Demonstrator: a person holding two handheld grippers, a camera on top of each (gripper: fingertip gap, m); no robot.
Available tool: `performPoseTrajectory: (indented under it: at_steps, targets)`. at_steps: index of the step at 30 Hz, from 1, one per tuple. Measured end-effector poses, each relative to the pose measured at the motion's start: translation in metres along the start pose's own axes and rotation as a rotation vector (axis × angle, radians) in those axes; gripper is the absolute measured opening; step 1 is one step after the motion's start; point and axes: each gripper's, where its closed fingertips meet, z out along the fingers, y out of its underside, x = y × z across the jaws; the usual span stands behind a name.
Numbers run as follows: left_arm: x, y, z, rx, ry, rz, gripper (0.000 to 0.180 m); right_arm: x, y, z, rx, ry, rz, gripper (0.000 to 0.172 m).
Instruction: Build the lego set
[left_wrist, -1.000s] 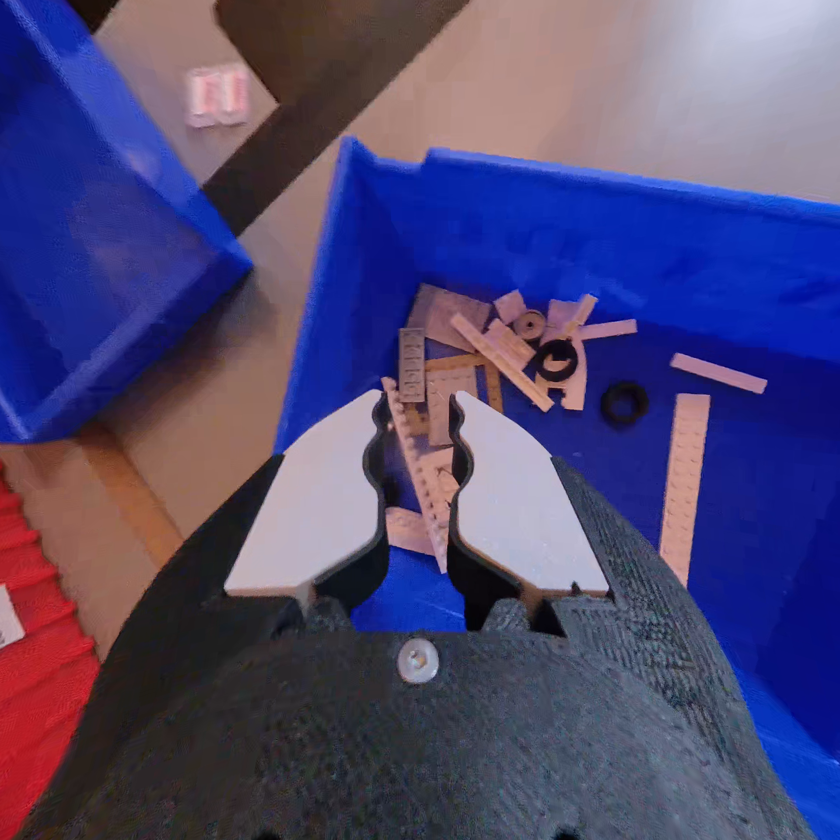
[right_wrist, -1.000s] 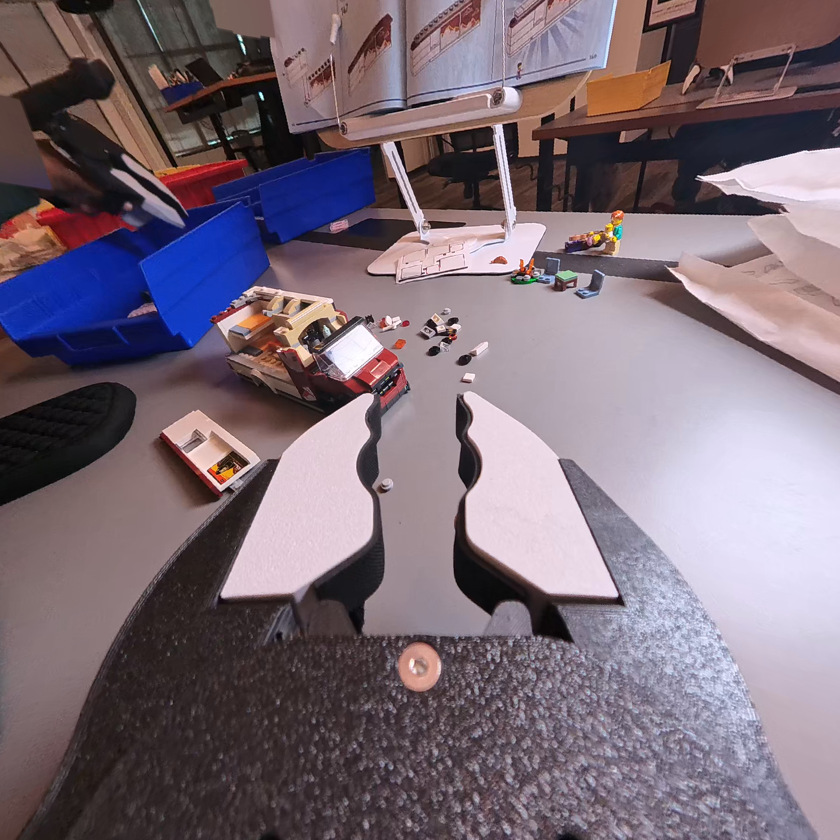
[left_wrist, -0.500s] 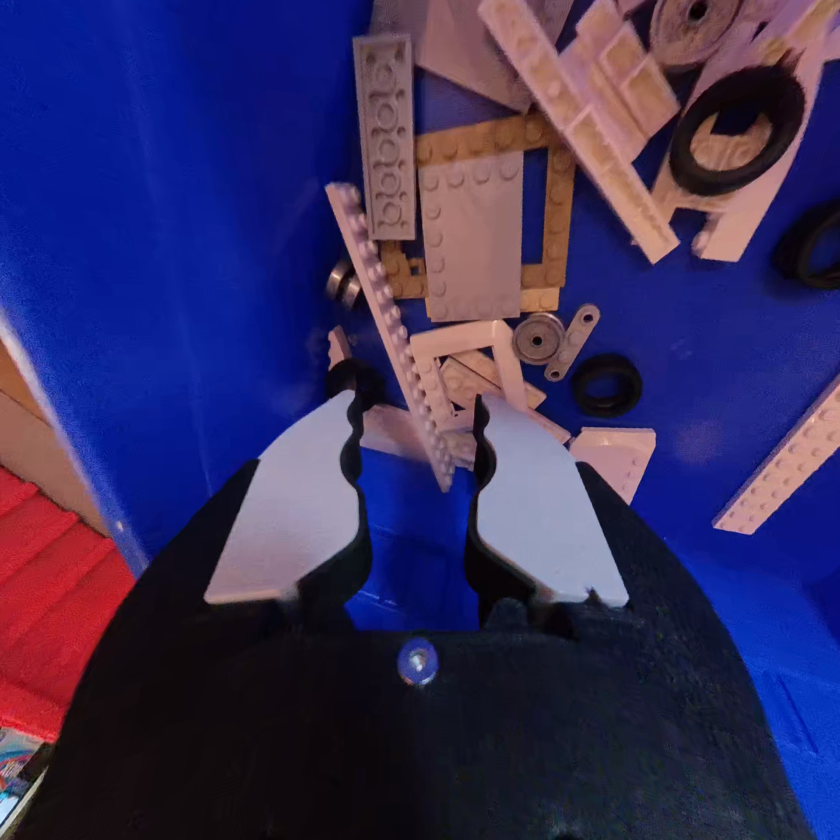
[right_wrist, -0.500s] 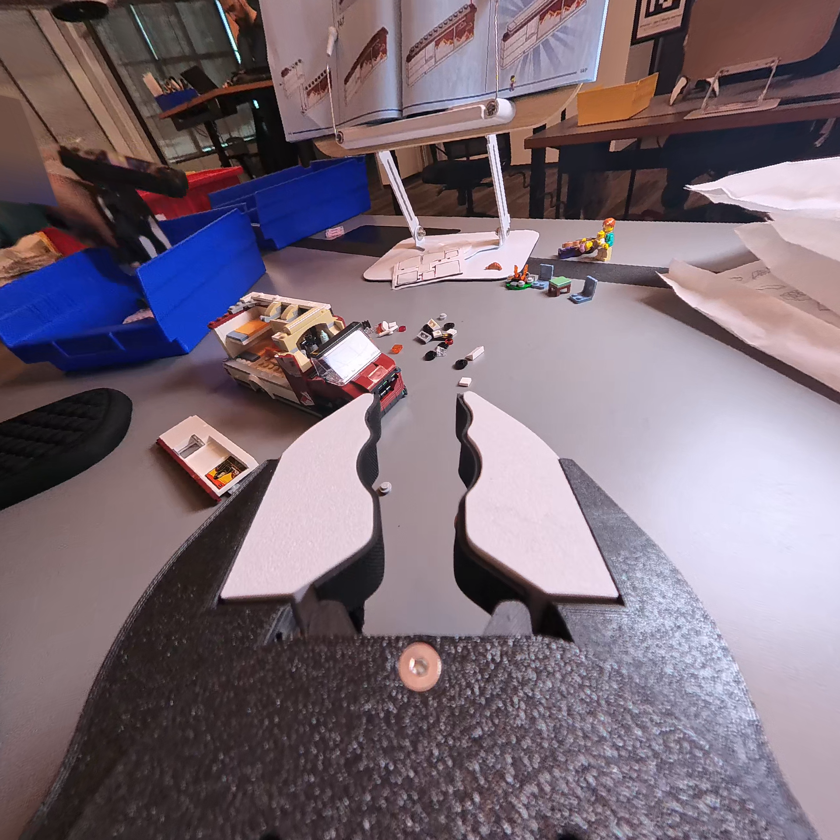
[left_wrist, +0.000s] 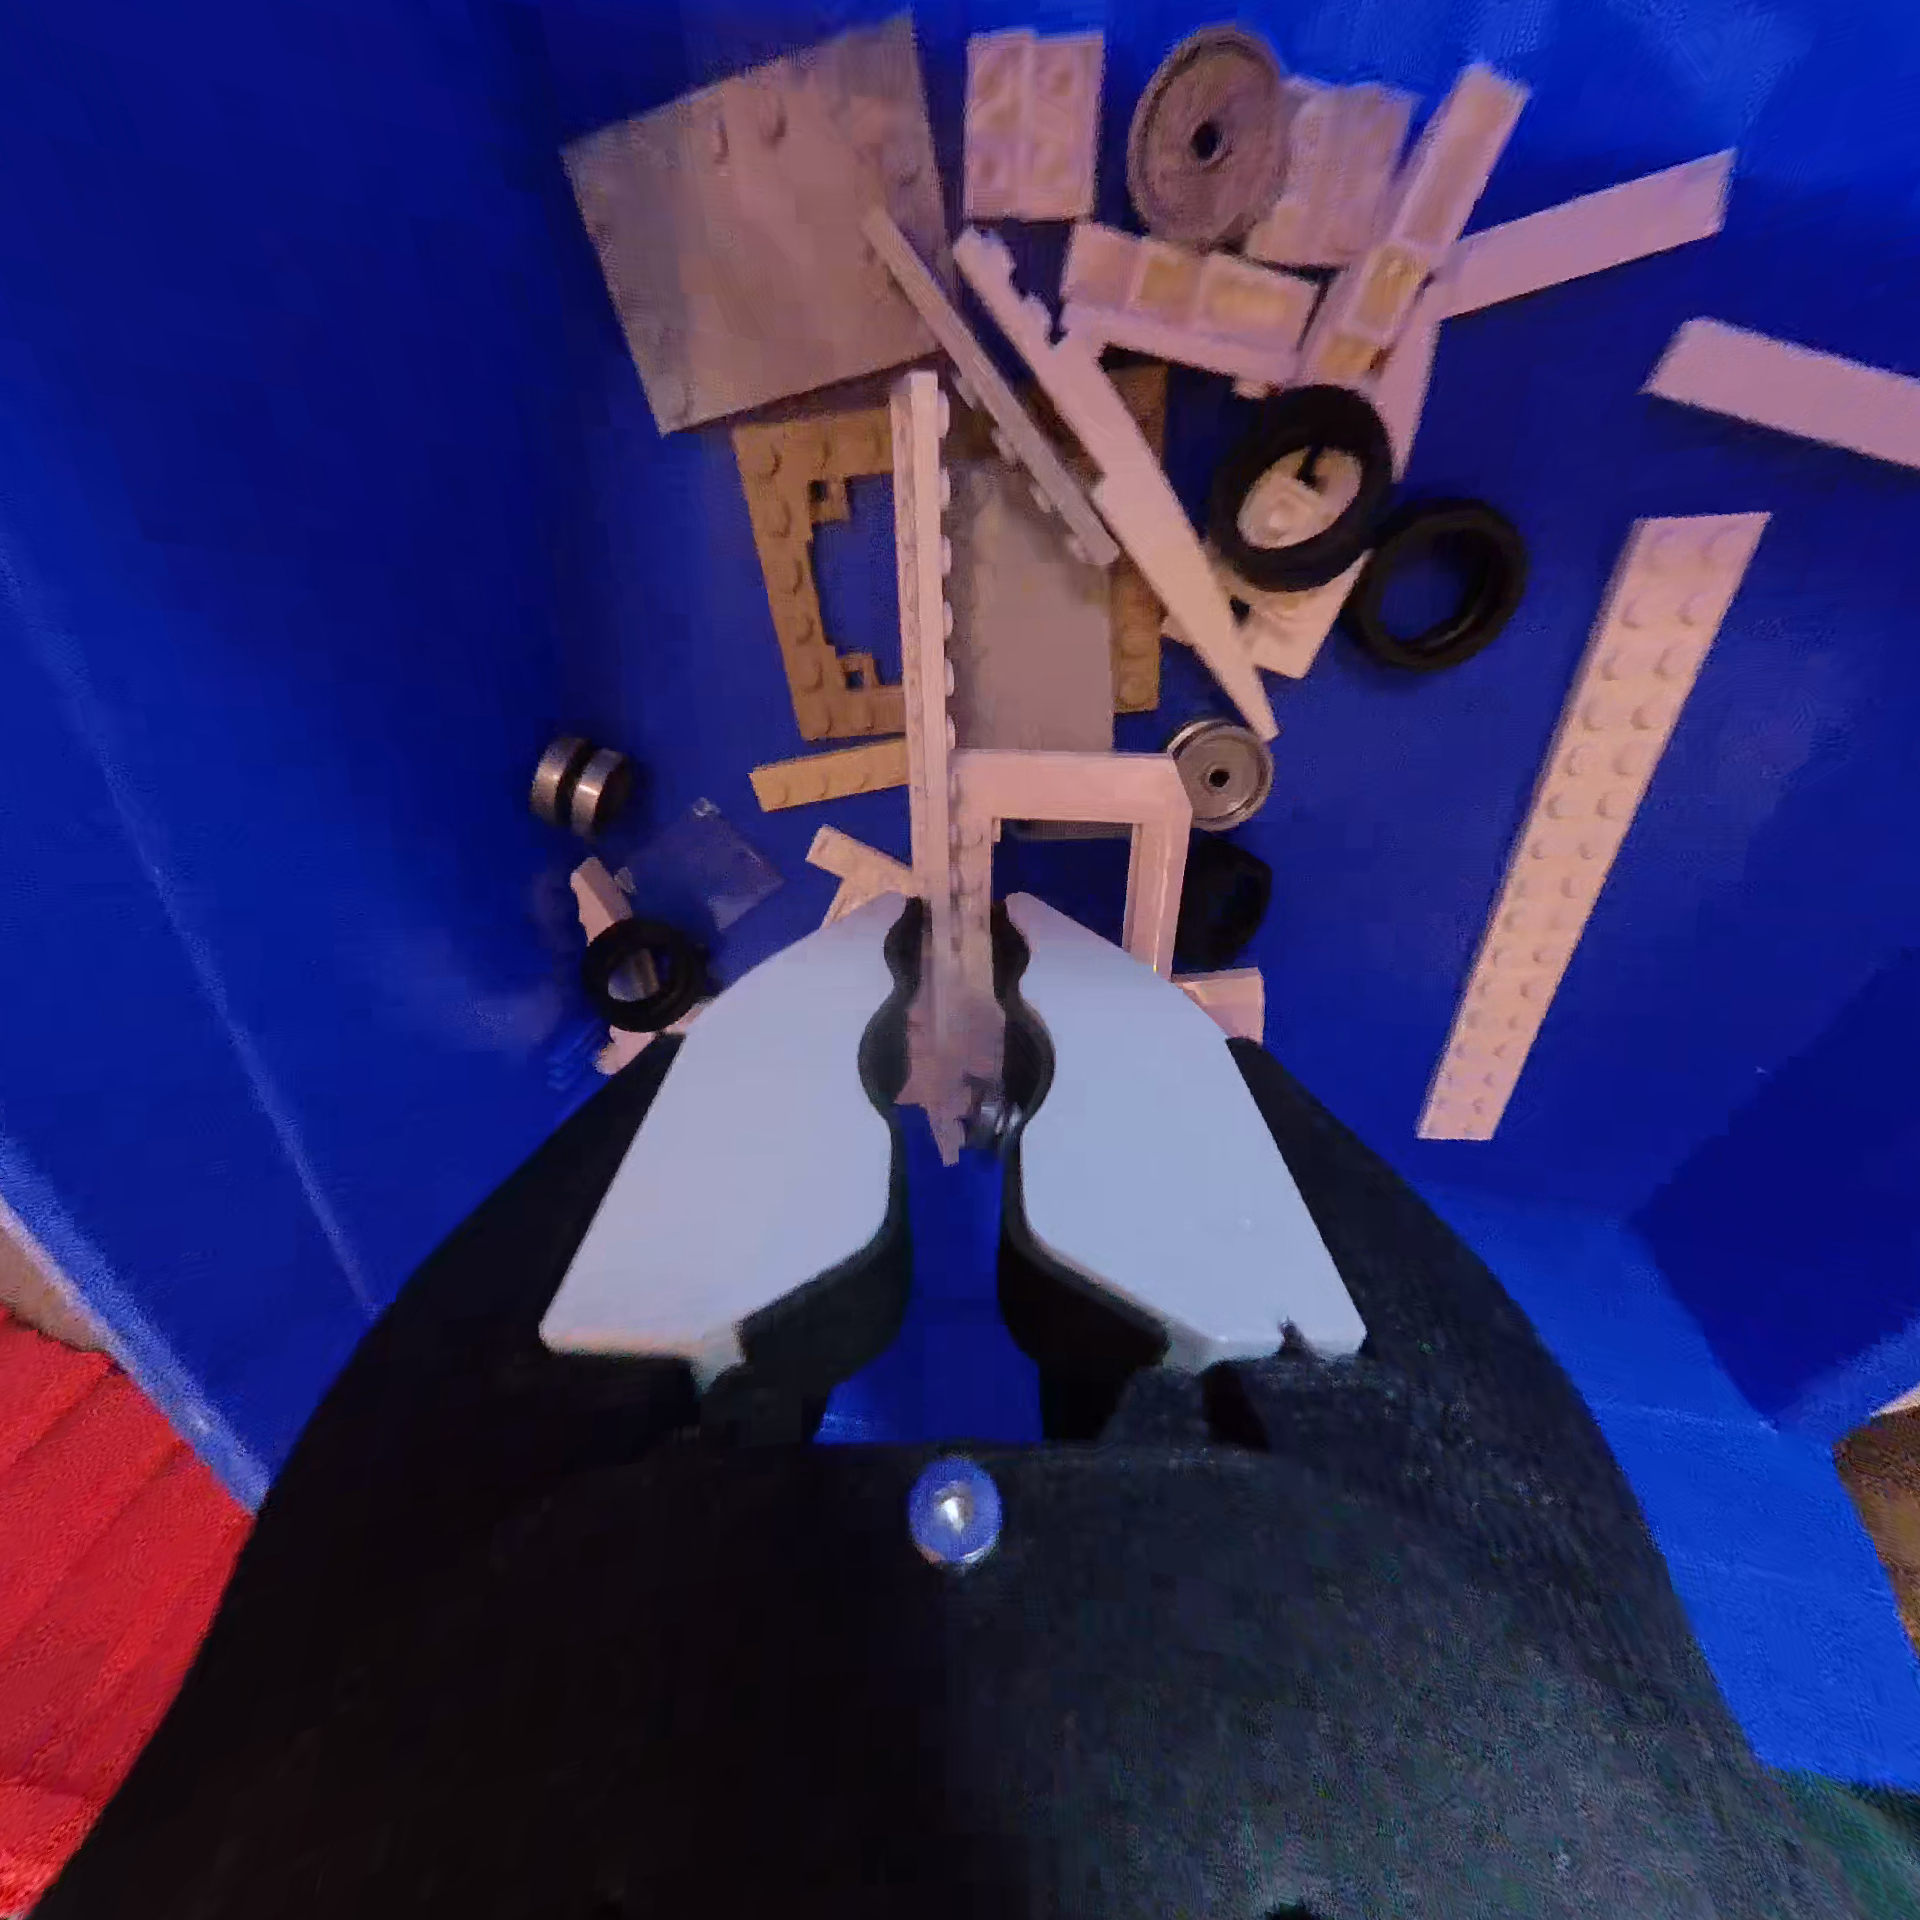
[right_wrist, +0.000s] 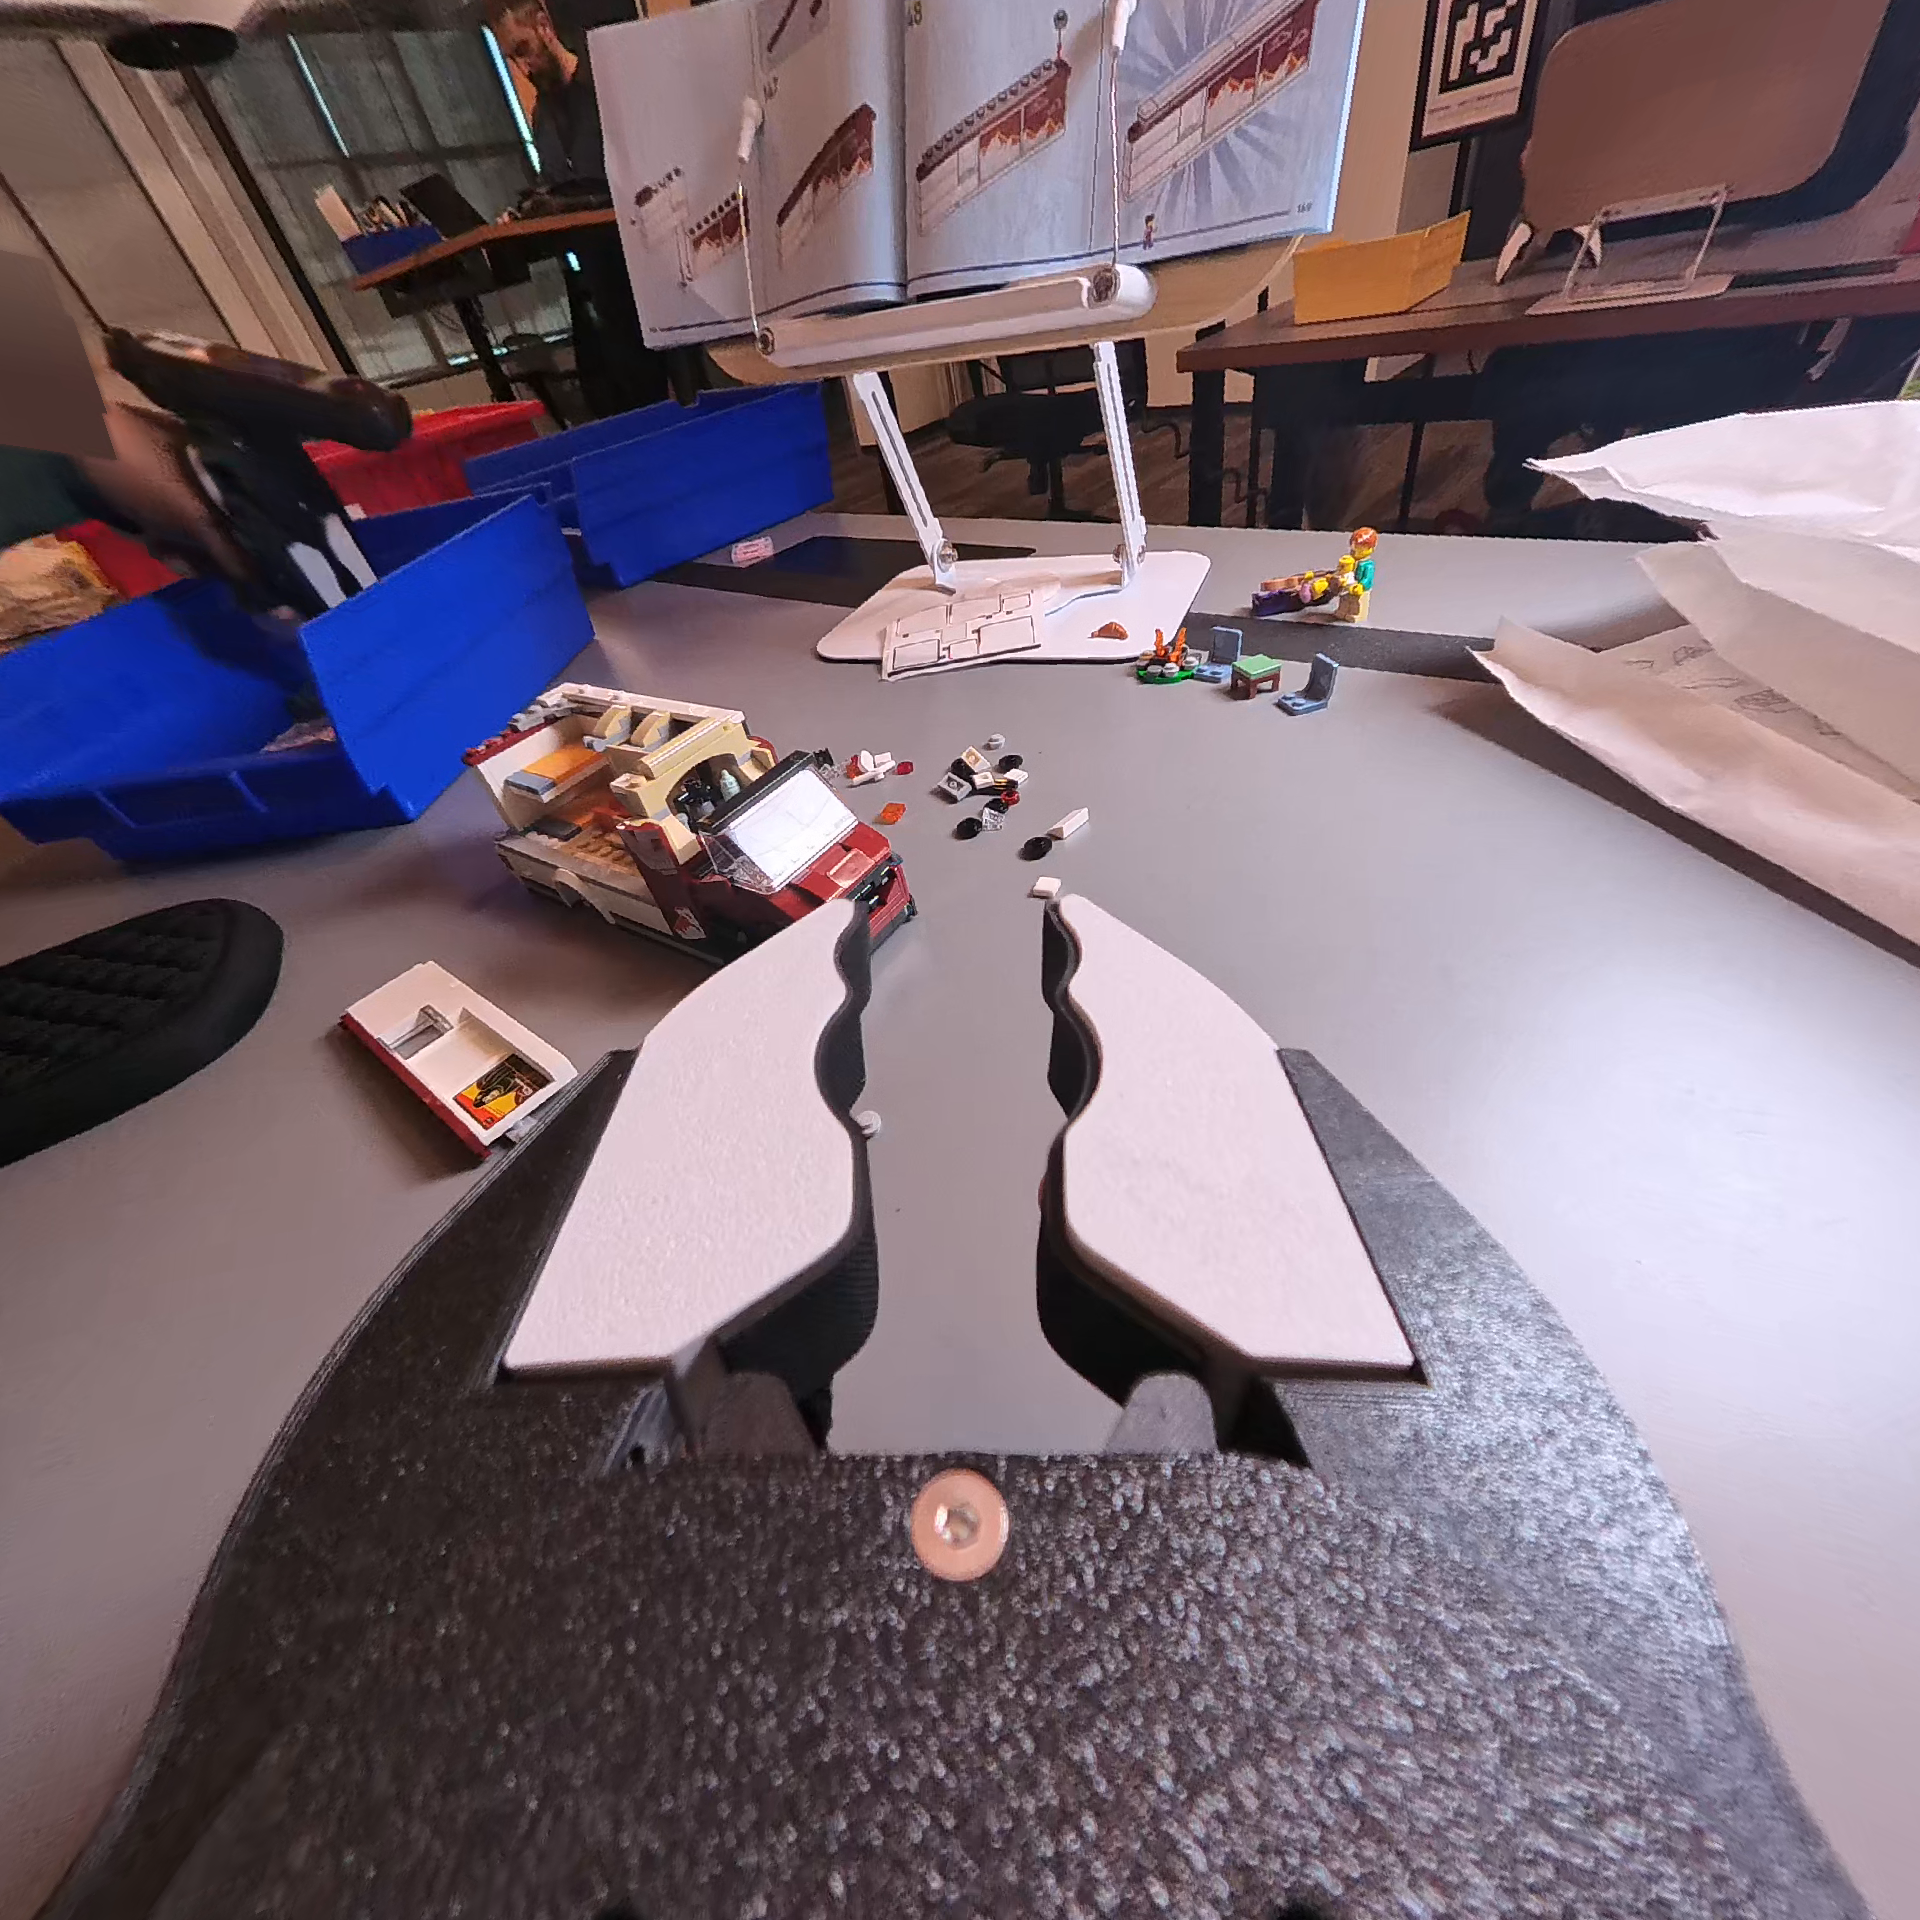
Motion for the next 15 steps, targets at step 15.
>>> performPoseTrajectory:
  at_steps: [15]
  targets:
    - [0.014, -0.023, -0.036, 0.201, -0.037, 0.04, 0.013, 0.001, -0.003, -0.002, 0.013, 0.025, -0.035, 0.032]
